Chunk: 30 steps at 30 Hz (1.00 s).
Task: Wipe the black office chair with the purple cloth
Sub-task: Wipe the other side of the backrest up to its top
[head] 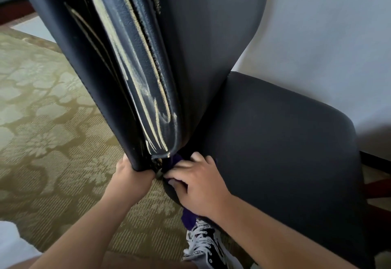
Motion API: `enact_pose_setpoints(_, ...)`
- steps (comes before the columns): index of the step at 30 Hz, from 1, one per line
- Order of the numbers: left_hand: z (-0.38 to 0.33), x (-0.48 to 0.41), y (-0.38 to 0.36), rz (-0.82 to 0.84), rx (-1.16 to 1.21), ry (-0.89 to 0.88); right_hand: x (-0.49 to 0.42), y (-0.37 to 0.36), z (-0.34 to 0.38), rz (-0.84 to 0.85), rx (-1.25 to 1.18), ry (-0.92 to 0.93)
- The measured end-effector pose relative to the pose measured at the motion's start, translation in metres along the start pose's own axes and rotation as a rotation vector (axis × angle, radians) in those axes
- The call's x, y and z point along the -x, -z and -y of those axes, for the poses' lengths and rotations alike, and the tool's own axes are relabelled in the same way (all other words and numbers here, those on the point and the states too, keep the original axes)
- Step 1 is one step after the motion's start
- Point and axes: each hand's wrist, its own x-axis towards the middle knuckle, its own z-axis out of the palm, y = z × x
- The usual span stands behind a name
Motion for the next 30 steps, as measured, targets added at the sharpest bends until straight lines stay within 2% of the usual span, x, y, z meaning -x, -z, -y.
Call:
enact_pose_setpoints(5,0.0,-0.002,0.003,-0.007,-0.014,0.007,-0.028,0.001,-0.031,-0.068,0.11,0.071)
enact_pose_setpoints(12,0.005,-0.008,0.001,0.0,-0.062,0.047,-0.079,0.02,-0.087,-0.209,0.215,-0.09)
enact_pose_setpoints(17,0.003,-0.011,-0.001,-0.03,-0.109,-0.001,-0.115,0.044,-0.125,-0.062,0.254,-0.412)
enact_pose_setpoints(22,0.003,-0.014,0.0,-0.017,-0.08,0.026,-0.14,0.049,-0.134,-0.051,0.213,-0.63)
enact_pose_setpoints(25,0.004,-0.016,0.0,0.005,-0.094,0.056,-0.14,0.044,-0.12,-0.036,0.218,-0.654)
enact_pose_setpoints(30,0.005,-0.018,0.003,0.035,-0.099,0.063,-0.112,0.035,-0.072,0.116,0.236,-0.506)
